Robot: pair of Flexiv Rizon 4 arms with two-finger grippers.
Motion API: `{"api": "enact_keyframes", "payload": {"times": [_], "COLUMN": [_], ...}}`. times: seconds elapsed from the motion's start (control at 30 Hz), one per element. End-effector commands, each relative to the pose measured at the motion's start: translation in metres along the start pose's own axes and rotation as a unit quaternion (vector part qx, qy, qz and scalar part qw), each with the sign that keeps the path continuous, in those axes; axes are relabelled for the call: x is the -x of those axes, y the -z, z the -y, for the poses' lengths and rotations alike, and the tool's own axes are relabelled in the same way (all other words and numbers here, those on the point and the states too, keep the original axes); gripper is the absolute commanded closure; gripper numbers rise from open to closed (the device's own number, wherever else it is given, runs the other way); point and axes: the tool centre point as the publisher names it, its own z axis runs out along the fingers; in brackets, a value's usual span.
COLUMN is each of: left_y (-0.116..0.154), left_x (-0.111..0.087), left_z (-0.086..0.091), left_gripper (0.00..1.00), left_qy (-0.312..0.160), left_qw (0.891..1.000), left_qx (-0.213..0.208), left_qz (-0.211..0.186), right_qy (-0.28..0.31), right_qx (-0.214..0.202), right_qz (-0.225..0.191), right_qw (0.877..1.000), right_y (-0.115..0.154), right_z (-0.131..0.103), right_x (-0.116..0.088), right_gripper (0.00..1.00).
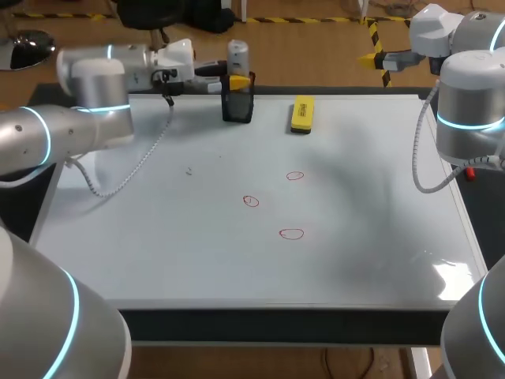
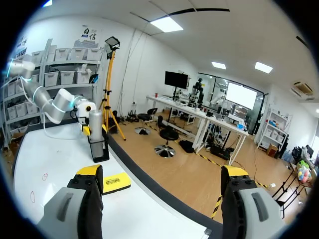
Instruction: Pick up the inspection probe, press it on each red-marked spot on the whiteboard one by one, put down the probe, pick up the eraser, and wipe off all the red marks.
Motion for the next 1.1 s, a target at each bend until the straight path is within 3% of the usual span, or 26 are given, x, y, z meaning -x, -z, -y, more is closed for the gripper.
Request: {"api": "enact_keyframes", "payload": {"times": [0.03, 0.63, 1.1], "left_y": [0.0, 0.005, 0.008], "left_x": [-0.003, 0.002, 0.006], "left_z": [0.004, 0.041, 0.093], "left_gripper": [1.0, 1.0, 1.0], "left_qy": [-0.005, -0.034, -0.058], "left_qw": [1.0, 0.998, 0.997], "left_qx": [-0.005, -0.033, -0.036], "left_qz": [0.009, 0.029, 0.042], "right_qy": [0.0, 0.0, 0.0], "right_qx": [-0.001, -0.001, -0.001], "right_qz": [-0.001, -0.001, -0.001], "right_qw": [1.0, 1.0, 1.0], "right_y": [0.0, 0.0, 0.0], "right_z": [0.0, 0.0, 0.0], "right_x": [0.0, 0.0, 0.0], "right_gripper": [0.0, 0.0, 0.0]}}
